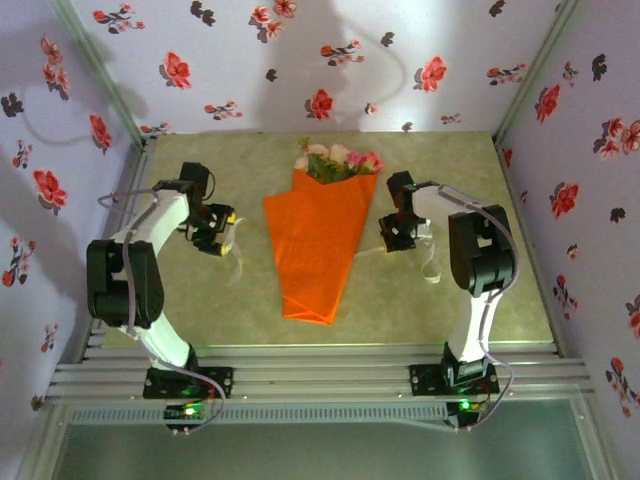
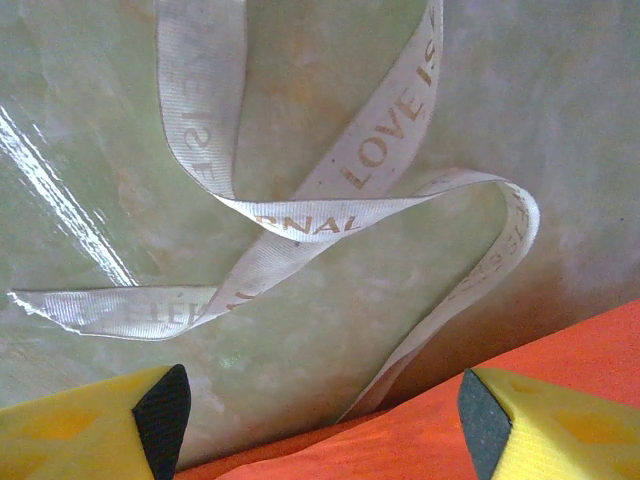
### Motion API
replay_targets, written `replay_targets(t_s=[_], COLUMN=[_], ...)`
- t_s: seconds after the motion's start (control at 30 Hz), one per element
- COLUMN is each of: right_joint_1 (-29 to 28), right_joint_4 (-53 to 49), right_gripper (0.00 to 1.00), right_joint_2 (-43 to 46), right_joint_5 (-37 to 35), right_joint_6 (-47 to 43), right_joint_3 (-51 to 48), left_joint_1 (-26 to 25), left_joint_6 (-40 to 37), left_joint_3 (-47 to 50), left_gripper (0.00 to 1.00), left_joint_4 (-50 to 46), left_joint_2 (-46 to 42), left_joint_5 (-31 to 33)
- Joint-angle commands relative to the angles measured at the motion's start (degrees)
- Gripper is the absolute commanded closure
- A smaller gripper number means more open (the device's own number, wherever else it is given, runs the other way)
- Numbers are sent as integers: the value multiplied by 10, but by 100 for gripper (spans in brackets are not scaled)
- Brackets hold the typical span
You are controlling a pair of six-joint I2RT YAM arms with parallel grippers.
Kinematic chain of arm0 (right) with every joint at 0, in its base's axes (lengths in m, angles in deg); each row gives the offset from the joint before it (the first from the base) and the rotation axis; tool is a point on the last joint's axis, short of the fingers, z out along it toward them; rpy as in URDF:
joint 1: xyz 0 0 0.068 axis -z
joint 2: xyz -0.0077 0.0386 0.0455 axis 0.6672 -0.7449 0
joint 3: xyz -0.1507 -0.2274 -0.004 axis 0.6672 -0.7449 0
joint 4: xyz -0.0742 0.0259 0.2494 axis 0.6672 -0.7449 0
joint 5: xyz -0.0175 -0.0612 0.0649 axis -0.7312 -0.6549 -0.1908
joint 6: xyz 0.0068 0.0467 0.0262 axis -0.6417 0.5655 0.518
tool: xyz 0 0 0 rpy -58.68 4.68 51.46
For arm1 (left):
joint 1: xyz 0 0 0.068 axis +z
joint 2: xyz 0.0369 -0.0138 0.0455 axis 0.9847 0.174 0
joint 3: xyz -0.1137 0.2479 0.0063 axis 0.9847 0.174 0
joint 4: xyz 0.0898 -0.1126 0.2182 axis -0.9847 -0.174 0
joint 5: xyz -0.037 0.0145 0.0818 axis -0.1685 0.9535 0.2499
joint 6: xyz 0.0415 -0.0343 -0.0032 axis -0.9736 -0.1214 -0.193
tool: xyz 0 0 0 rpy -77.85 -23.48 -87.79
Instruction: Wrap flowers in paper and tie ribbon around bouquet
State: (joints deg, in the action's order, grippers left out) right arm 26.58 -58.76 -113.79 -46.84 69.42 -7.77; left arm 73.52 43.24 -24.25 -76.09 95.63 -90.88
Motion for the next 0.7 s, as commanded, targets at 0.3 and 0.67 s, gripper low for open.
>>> replay_targets(t_s=[0.3, 0.67], right_joint_1=[84, 115], right_joint_4=[30, 17], right_gripper=[100, 100], right_joint_2=[-8, -20], right_joint_5=[-83, -84], right_joint_6=[-38, -107], right_joint_3=[96, 143], left_joint_1=[1, 2], left_joint_6=[-38, -176], left_joint_3=[-11, -68], left_gripper=[26, 29], left_joint_4=[-31, -98], left_joint_2=[1, 42], left_joint_5=[10, 112])
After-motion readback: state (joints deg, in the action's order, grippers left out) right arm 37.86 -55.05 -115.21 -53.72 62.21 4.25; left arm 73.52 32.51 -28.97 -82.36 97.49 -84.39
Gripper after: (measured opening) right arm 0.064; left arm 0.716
